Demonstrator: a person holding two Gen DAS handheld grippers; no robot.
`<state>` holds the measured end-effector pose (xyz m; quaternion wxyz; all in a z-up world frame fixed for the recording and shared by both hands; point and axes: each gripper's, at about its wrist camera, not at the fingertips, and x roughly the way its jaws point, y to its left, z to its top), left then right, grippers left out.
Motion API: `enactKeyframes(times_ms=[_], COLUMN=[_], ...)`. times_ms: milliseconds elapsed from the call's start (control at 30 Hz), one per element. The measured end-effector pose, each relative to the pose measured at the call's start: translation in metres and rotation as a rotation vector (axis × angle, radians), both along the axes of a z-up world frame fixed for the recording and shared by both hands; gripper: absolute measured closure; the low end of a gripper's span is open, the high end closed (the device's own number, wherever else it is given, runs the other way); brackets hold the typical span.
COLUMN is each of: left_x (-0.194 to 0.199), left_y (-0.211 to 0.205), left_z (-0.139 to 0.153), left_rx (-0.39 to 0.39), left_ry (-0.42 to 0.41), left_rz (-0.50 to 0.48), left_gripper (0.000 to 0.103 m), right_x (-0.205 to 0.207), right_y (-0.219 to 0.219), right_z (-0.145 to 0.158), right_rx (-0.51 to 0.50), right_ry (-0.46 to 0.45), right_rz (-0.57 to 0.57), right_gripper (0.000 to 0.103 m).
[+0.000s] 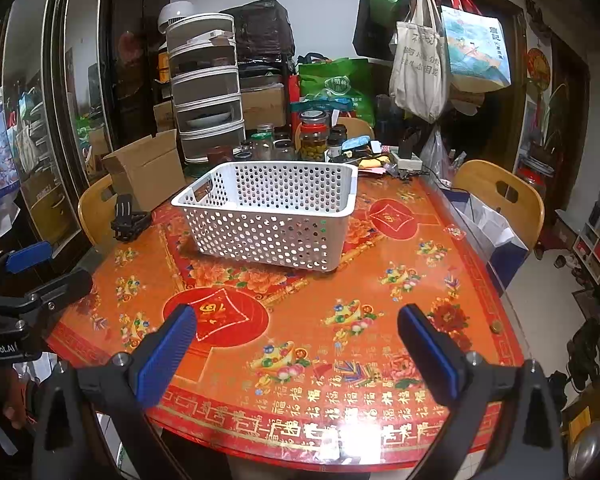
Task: Organize soft objects
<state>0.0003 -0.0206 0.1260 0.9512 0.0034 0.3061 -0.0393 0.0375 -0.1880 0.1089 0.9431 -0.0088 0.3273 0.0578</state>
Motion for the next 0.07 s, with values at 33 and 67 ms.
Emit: enactKeyframes(times_ms=[33, 67], left_x=[0.0, 0.0002], left_y=[0.0, 0.0003], left_z=[-0.0002, 0.0002], left_rx=[-0.003, -0.003], left_ry=[-0.001, -0.004], left_rz=[-0.002, -0.003], left_gripper=[0.0, 0.0], right_x=[0.0004, 0.0004], right_y=[-0.0003, -0.0001], right_z=[0.0, -0.0001], right_rx=[0.001, 0.002], right_ry=[0.0, 0.001], right_rz=[0.0, 0.0], right_gripper=[0.002, 0.002])
